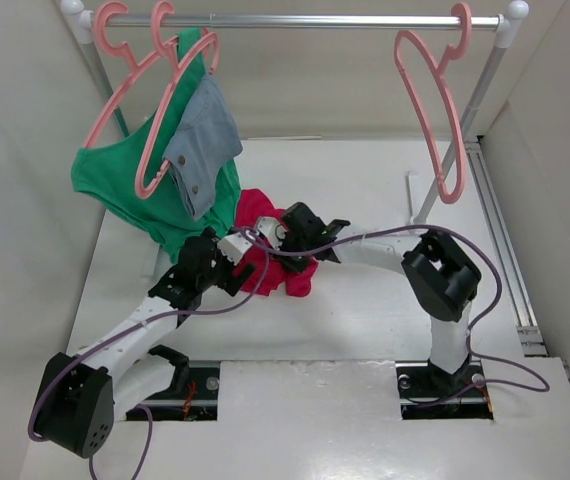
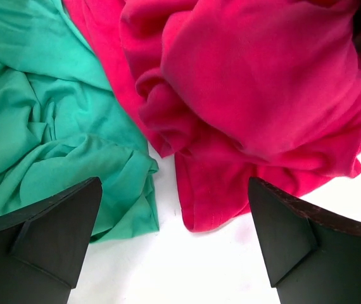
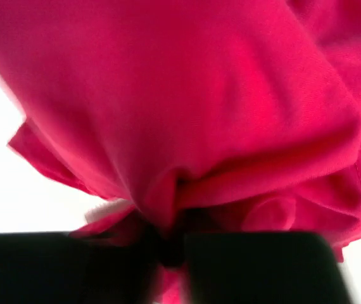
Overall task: Place the t-shirt on the hanger
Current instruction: Move the tshirt to the center of the board
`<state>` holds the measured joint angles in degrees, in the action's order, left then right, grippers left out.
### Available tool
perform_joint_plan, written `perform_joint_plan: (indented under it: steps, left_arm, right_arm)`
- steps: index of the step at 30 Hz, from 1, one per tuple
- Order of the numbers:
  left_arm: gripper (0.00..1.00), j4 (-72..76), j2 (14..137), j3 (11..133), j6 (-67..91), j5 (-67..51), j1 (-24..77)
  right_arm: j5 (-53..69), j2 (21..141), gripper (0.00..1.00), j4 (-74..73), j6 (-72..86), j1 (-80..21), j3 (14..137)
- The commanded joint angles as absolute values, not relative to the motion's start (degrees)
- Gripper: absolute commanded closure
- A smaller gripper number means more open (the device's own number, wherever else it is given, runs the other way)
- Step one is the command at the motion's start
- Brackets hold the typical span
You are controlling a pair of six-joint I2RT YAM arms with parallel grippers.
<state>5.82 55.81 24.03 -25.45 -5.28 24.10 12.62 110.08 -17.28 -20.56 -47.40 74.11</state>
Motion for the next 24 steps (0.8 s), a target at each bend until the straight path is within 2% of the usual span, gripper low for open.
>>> perform_joint_plan:
  steps: [1,7,12,13,14,15,16,17,20,24]
  left_arm:
    - [0.01,7.56,55.11,24.87,-24.52,-4.31,23.73]
    - [0.01,8.17,55.11,24.87,-25.66,-3.6,23.73]
    - [0.01,8.7,56.16,24.35,-26.71,-3.6,23.73]
    - [0.01,8.7,56.16,24.35,-26.72,-3.6,23.73]
    - [0.01,9.22,56.68,24.35,-27.33,-3.6,23.73]
    - [0.01,9.23,56.69,24.35,-27.33,-3.6,23.73]
    - [0.01,9.23,56.69,24.35,-27.94,-4.13,23.73]
    - [0.01,9.23,57.3,24.35,-28.47,-4.13,23.73]
    - [0.01,9.76,57.3,24.35,-29.09,-4.66,23.73]
    - [0.01,9.76,57.3,24.35,-30.93,-5.97,23.73]
  right_arm:
    - [13.03,107.59,1.0,-15.03,-20.04,-48.78,77.26]
    - [12.49,90.46,1.0,-19.84,-23.81,-50.88,66.89]
    - [14.24,81.92,0.98,-39.61,-25.14,-54.48,66.88]
    - [14.24,80.52,0.88,-44.42,-24.35,-55.1,66.28]
    - [14.24,80.51,0.52,-46.91,-24.35,-56.06,67.31]
    - [14.24,80.51,0.33,-48.85,-24.35,-56.86,68.63]
    - [14.24,81.46,0.23,-52.26,-24.35,-57.39,70.9]
    - [14.24,81.47,0.06,-53.43,-24.95,-57.39,71.97]
    - [10.82,81.74,0.01,-54.23,-24.96,-57.39,74.87]
    - [0.9,75.51,0.01,-46.51,-20.76,-56.26,73.13]
